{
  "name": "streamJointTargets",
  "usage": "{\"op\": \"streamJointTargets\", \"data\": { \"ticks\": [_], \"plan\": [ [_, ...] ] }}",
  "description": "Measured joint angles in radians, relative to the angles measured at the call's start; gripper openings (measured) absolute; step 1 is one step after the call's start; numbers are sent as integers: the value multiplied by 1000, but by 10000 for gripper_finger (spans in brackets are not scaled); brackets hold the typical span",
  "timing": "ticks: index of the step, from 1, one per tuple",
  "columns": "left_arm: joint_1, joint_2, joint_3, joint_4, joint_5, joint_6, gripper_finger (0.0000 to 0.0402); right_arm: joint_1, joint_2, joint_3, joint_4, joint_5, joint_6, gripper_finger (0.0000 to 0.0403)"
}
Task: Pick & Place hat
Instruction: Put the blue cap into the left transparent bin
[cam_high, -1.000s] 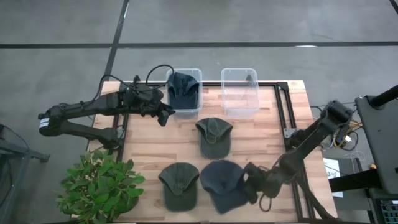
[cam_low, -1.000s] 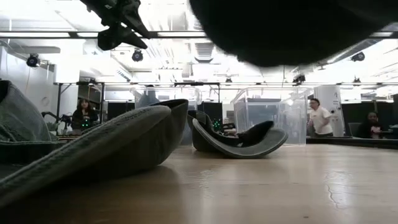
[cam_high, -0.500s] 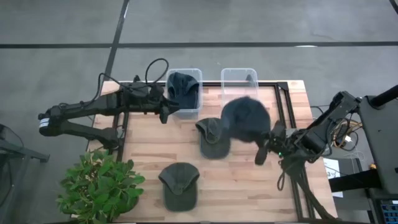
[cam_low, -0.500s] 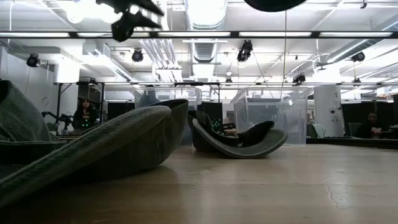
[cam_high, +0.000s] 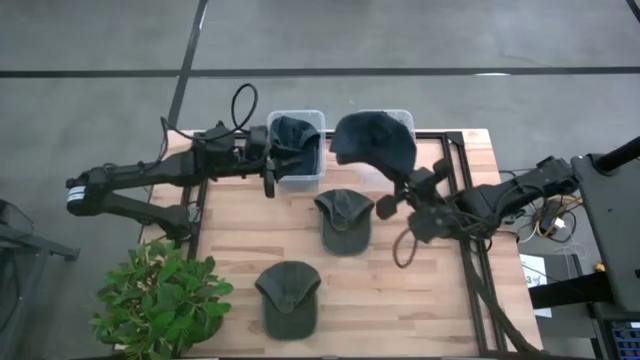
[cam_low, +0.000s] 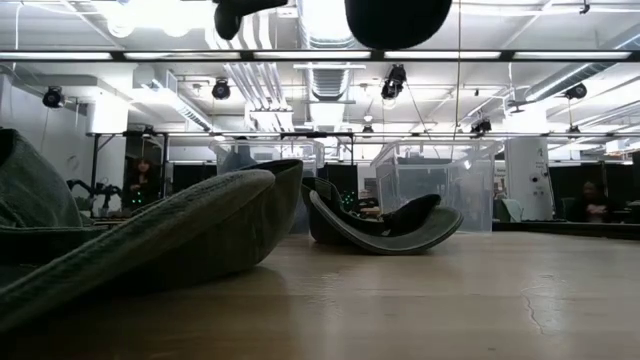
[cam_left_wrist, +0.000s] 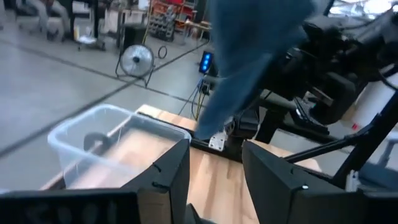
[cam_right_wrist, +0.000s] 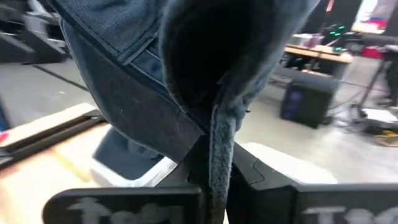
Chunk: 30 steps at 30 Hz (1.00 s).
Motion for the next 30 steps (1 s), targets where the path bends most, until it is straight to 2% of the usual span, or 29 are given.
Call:
{"op": "streamJointTargets", "data": {
  "ticks": [4,14,19,30],
  "plan": [
    [-6,39,0,45,-3,76,140,-53,53,47,1,-4,-45,12],
    [-5,136,0,139,-45,157,140,-118,148,140,0,-12,-51,12],
    [-5,158,0,149,-96,171,140,-125,164,162,2,-17,-47,12],
    [-5,161,0,269,-107,172,140,-148,173,159,50,-17,-51,12]
  ]
}}
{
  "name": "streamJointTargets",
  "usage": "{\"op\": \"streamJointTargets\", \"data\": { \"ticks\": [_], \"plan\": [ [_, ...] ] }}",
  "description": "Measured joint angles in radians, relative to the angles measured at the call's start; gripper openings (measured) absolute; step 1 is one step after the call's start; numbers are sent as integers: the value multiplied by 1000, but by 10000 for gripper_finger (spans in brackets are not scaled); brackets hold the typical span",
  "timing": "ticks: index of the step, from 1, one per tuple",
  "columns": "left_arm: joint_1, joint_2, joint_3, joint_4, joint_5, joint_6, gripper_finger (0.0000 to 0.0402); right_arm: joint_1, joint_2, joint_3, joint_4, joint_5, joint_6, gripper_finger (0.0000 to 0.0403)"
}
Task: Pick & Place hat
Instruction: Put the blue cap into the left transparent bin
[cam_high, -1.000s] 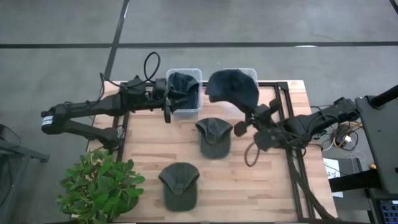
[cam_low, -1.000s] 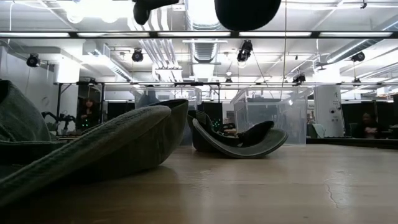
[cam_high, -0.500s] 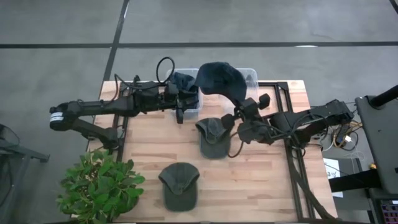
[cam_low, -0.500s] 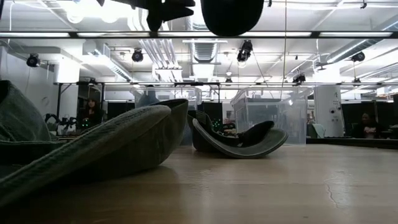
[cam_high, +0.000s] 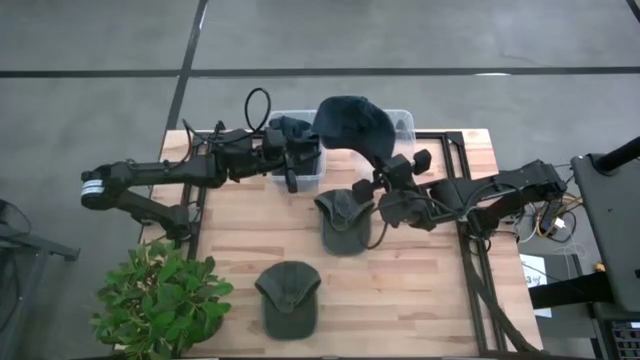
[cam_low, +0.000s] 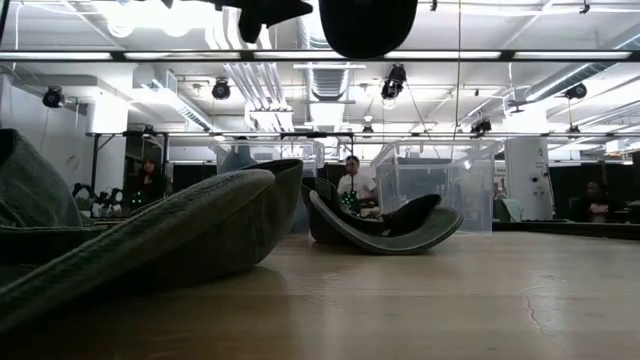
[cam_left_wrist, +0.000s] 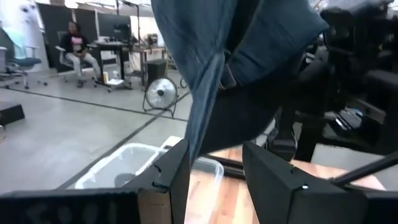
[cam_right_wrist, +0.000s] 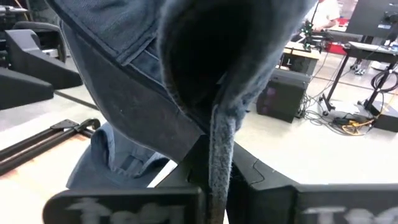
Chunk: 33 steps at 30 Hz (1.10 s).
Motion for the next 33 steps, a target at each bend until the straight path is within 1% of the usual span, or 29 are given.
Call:
{"op": "streamJointTargets", "data": {
  "ticks": [6,10,12,19,21,26,29,31,33],
  "plan": [
    [1,4,0,10,-44,10,140,-6,19,1,32,0,0,12],
    [1,18,0,19,-49,10,140,-5,34,1,63,0,-9,12],
    [1,26,0,20,-60,11,140,-5,41,1,93,-3,-45,12],
    [1,42,0,37,-97,24,140,-6,63,0,297,-81,-251,12],
    [1,42,0,49,-116,25,140,-7,66,0,319,-105,-266,13],
    [1,37,7,54,-142,31,137,-8,73,1,319,-121,-275,13],
    [1,36,11,55,-141,25,113,-8,74,5,320,-128,-276,13],
    [0,36,11,53,-140,16,78,-8,73,5,317,-140,-277,13],
    [0,36,11,47,-135,15,32,-8,70,4,315,-158,-285,13]
  ]
}}
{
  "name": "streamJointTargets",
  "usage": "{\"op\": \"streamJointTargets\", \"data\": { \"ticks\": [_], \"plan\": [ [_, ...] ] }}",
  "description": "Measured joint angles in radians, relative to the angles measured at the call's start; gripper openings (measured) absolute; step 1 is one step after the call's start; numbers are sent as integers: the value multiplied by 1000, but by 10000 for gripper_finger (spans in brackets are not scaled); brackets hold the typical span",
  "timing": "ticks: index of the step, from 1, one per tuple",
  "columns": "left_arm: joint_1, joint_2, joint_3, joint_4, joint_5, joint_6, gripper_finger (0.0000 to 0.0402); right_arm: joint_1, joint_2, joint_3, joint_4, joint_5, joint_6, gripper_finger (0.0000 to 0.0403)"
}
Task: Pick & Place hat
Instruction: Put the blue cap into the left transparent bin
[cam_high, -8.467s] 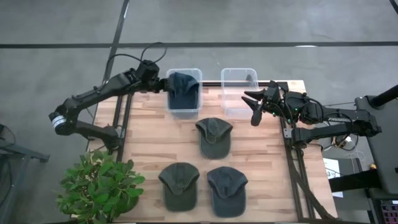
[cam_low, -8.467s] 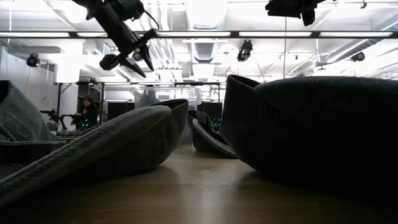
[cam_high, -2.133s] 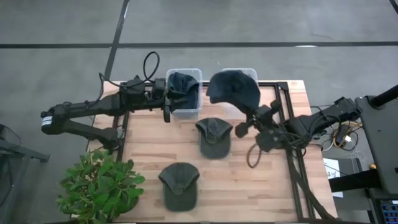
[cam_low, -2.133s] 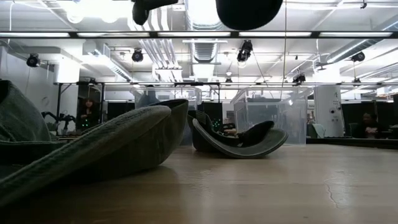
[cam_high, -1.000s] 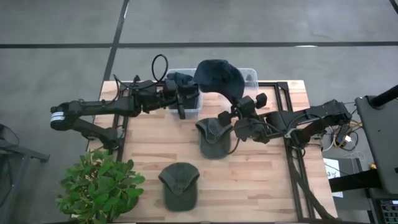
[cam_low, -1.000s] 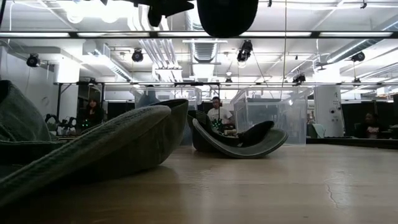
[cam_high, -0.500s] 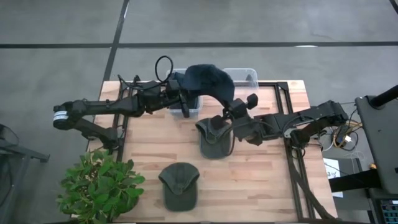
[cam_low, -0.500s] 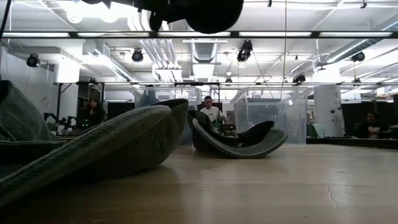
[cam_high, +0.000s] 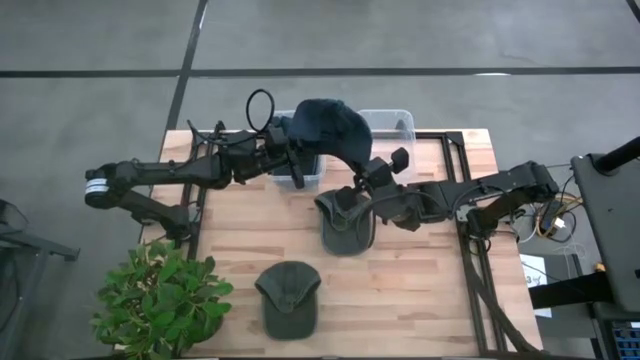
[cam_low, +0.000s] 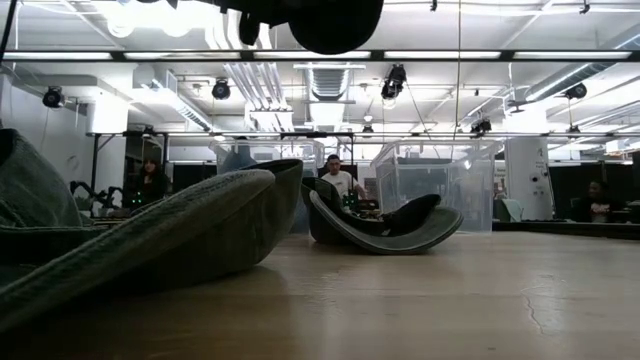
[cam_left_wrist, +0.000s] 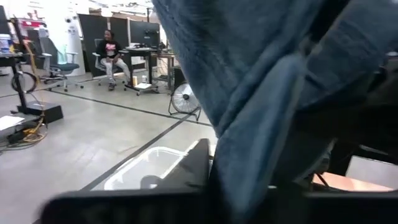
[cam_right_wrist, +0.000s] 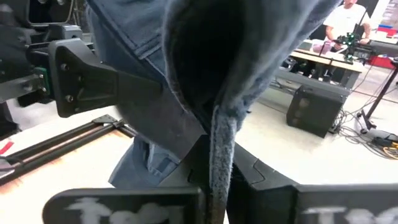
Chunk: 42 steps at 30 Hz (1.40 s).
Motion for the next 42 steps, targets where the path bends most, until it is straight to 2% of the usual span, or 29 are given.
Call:
{"op": "streamJointTargets", "data": {
  "ticks": [2,7,12,15,18,21,26,31,42],
  "plan": [
    [0,-1,0,-1,3,2,14,-1,-4,0,-1,-10,-7,13],
    [0,-1,0,-3,2,-19,7,0,-4,0,-11,-15,-67,16],
    [-1,-2,0,-8,-42,-44,5,-10,-20,1,-67,-64,-56,53],
    [2,-15,1,-12,-151,-67,5,-15,-30,0,-112,-78,-47,84],
    [4,-37,4,-62,-316,-95,5,-15,-43,0,-160,-89,-39,112],
    [21,-55,4,-142,-428,-196,5,-20,-57,0,-215,-83,5,133],
    [87,-79,4,-335,-417,-463,5,-31,-64,-1,-248,-76,17,153],
    [147,-70,3,-479,-264,-646,5,-33,-65,-1,-249,-75,12,160],
    [199,-61,40,-734,-190,-812,4,-34,-65,-2,-277,-73,10,148]
  ]
}}
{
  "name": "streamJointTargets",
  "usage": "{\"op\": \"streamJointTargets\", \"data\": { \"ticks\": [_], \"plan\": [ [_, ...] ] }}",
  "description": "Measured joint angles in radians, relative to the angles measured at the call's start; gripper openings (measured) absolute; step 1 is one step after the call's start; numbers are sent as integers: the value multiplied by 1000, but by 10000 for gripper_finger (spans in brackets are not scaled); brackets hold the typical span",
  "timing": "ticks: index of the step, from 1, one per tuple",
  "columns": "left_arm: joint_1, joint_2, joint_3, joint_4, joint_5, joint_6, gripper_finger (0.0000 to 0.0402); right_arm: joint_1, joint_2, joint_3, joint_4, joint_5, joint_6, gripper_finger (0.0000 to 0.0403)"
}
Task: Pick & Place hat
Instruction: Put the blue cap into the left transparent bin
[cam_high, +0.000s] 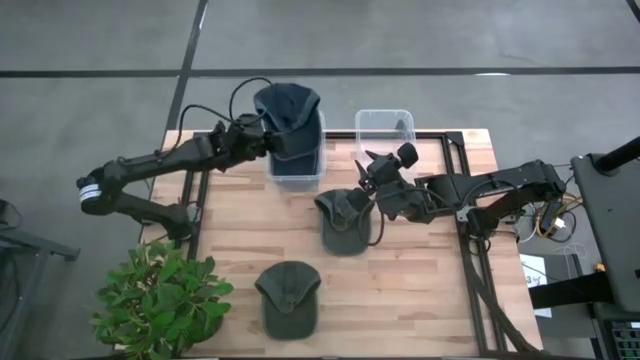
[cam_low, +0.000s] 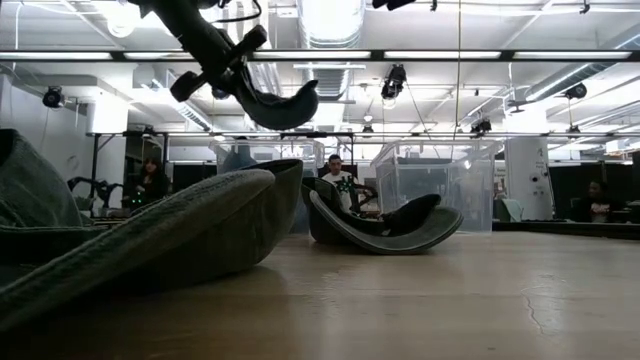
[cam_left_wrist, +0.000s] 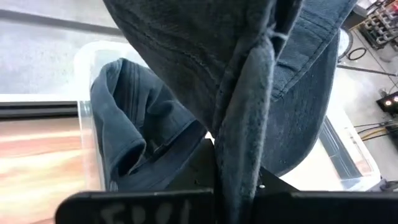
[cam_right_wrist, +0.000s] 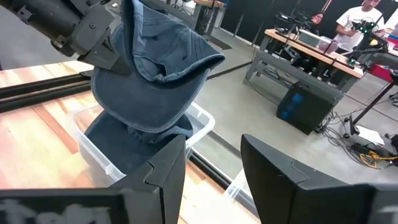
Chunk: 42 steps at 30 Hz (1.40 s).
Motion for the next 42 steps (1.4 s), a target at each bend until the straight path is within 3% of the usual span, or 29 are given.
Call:
{"op": "streamJointTargets", "data": {
  "ticks": [19,30,42],
  "plan": [
    [54,8,7,-100,151,-101,4,-3,0,0,0,0,18,147],
    [71,153,87,-144,230,-34,4,-3,0,-6,-12,0,26,140],
    [91,218,155,-211,275,6,11,-4,1,-6,-16,0,47,140]
  ]
}}
